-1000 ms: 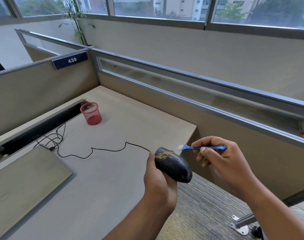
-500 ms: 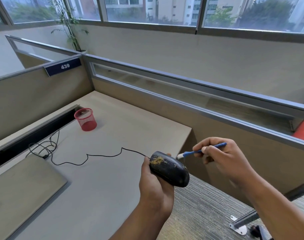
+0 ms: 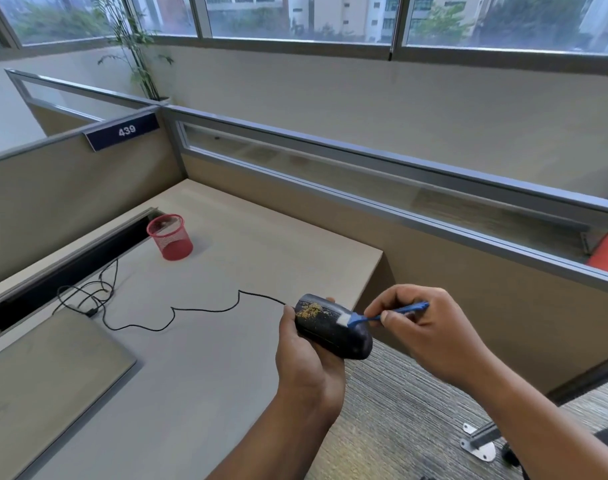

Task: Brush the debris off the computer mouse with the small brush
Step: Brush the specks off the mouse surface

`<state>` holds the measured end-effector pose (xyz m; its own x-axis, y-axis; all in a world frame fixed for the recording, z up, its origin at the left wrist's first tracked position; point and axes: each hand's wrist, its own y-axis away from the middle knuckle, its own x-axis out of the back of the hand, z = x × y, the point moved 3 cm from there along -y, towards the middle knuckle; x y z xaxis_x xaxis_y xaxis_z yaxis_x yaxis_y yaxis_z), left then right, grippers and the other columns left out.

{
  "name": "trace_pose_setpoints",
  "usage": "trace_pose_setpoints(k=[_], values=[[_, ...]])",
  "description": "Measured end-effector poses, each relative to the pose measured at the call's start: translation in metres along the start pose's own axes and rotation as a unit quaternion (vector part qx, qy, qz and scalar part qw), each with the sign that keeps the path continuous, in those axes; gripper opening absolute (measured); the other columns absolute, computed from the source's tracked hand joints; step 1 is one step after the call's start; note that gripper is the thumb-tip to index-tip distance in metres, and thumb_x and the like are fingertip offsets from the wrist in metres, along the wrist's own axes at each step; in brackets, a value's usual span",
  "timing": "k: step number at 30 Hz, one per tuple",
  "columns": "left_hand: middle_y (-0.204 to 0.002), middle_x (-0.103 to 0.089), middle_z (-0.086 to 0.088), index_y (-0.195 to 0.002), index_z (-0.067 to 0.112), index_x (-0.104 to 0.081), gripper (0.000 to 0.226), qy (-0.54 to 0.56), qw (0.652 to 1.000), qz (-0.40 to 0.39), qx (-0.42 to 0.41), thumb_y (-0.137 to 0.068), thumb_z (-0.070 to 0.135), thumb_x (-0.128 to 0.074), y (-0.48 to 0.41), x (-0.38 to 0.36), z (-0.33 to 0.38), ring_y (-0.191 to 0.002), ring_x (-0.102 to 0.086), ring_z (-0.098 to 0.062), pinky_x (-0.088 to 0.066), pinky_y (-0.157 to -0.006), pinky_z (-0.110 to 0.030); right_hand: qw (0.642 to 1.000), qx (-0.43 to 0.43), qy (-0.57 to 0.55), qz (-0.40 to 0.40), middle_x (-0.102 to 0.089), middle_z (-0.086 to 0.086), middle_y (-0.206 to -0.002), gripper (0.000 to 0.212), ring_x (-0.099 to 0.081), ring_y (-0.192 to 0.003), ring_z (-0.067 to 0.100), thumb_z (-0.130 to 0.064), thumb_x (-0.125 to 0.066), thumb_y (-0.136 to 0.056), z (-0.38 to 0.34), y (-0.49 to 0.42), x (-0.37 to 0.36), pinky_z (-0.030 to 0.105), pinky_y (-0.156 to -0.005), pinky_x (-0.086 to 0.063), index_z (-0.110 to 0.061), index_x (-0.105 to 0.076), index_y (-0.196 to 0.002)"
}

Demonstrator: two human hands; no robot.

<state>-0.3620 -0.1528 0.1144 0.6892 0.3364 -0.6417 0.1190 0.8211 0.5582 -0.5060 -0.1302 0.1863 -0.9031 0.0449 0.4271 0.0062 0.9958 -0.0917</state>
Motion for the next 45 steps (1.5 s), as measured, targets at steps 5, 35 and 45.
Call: trace_pose_setpoints(k=[5,35,45], values=[[-0.139,-0.058,-0.021,-0.138,0.009,-0.053,0.067,0.002,1.000,0.012,-0.008,-0.100,0.056,-0.024,-0.004,0.000,0.000,-0.130,-0.053,-0.034,-0.038,-0.097,-0.042,0.999,0.013,0.026,0.042,-0.071,0.002,-0.063,0.027,-0.040,-0.040,0.002,-0.007,-0.061,-0.081,0.003,0.002,0.001,0.017,-0.040,-0.032,-0.028,-0.075,-0.070],[-0.112,-0.064,-0.018,-0.125,0.006,-0.058,0.058,0.062,0.998,0.007,-0.025,-0.102,0.051,-0.031,-0.009,-0.006,0.008,-0.106,-0.060,-0.030,-0.041,-0.107,-0.046,0.998,0.040,0.042,-0.002,-0.070,-0.020,-0.074,0.028,-0.059,-0.054,0.002,0.001,-0.067,-0.083,0.009,0.015,-0.008,0.008,-0.050,-0.040,-0.025,-0.074,-0.076],[-0.118,-0.063,-0.021,-0.127,0.004,-0.057,0.059,0.055,0.998,0.006,-0.020,-0.102,0.051,-0.031,-0.004,-0.008,0.005,-0.114,-0.060,-0.034,-0.040,-0.109,-0.048,0.998,0.057,0.029,0.005,-0.073,-0.016,-0.085,0.028,-0.067,-0.070,0.008,-0.002,-0.067,-0.079,-0.002,0.014,-0.017,0.016,-0.059,-0.052,-0.029,-0.074,-0.081]])
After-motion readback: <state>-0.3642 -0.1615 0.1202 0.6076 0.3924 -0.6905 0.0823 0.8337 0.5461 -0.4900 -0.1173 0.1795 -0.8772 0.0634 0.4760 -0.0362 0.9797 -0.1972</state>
